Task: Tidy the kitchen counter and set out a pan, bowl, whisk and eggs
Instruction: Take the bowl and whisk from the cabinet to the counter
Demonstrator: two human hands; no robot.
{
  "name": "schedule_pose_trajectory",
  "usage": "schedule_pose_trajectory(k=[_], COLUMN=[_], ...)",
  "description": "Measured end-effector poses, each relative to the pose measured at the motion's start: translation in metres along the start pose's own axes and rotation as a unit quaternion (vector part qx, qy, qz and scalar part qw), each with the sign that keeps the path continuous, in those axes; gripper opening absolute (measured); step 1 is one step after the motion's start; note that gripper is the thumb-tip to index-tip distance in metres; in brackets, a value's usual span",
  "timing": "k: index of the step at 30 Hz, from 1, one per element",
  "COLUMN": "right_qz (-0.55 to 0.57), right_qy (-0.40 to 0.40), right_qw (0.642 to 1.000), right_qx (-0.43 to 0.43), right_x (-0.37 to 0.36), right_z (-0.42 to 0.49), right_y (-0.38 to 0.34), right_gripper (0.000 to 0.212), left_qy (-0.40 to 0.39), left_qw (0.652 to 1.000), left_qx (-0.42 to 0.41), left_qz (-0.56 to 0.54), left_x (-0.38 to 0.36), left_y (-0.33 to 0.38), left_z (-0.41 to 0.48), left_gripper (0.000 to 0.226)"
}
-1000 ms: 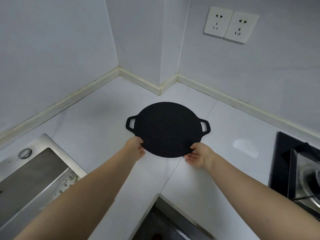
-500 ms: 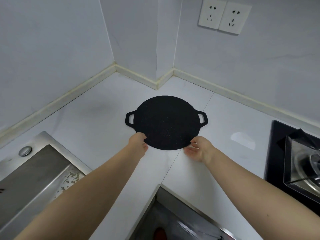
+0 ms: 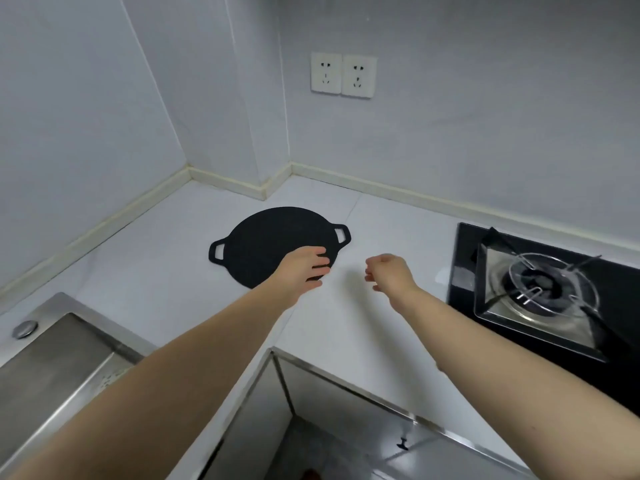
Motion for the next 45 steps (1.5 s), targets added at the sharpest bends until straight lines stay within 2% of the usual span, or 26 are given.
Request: schedule_pose_trajectory(k=[3, 6, 10, 16, 21, 32, 37, 41, 45], right_qz=[-0.131, -0.221, -0.317, -0.403, -0.446, -0.511, -0.51, -0.506, -0.51], right_qy=[0.042, 0.075, 0.132, 0.225, 0.323, 0.5, 0.544, 0.571, 0.599], right_qw=[0.985, 0.96, 0.92, 0.865, 0.819, 0.698, 0.666, 0.647, 0.616], right_qx=[0.1, 0.155, 0.186, 0.194, 0.165, 0.05, 0.017, -0.007, -0.039], right_x=[0.064, 0.126, 0.219, 0.343, 0.441, 0.615, 0.68, 0.731, 0.789], right_z=[-0.035, -0.073, -0.135, -0.231, -0.315, -0.455, -0.487, -0.497, -0.499], right_y=[0.006, 0.013, 0.035, 0.064, 0.09, 0.106, 0.104, 0.104, 0.102], right_gripper=[0.03, 0.035, 0.041, 0.049, 0.051, 0.052, 0.067, 0.069, 0.07], left_qy=[-0.035, -0.041, -0.069, -0.065, -0.067, -0.109, -0.103, -0.094, -0.099], left_qw=[0.987, 0.94, 0.827, 0.684, 0.593, 0.5, 0.432, 0.395, 0.38], left_qx=[-0.081, -0.175, -0.316, -0.445, -0.54, -0.668, -0.73, -0.759, -0.78], left_qz=[0.136, 0.291, 0.46, 0.575, 0.593, 0.54, 0.52, 0.509, 0.487], left_x=[-0.059, -0.117, -0.205, -0.325, -0.434, -0.645, -0.716, -0.77, -0.833], left_y=[0.0, 0.001, -0.002, -0.012, -0.013, 0.02, 0.046, 0.064, 0.084], left_z=[-0.025, -0.049, -0.095, -0.167, -0.234, -0.35, -0.378, -0.384, -0.381], left_gripper=[0.025, 0.037, 0.05, 0.061, 0.062, 0.064, 0.066, 0.068, 0.069])
Point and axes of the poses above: each hand's wrist, its own z-axis towards the middle knuckle, its own x-axis out of the back of the hand, y = z × x, the point moved 1 cm from there along z, towards the middle knuckle, and after that the axes turned 3 degrees about -y, right-handed, at the moved point
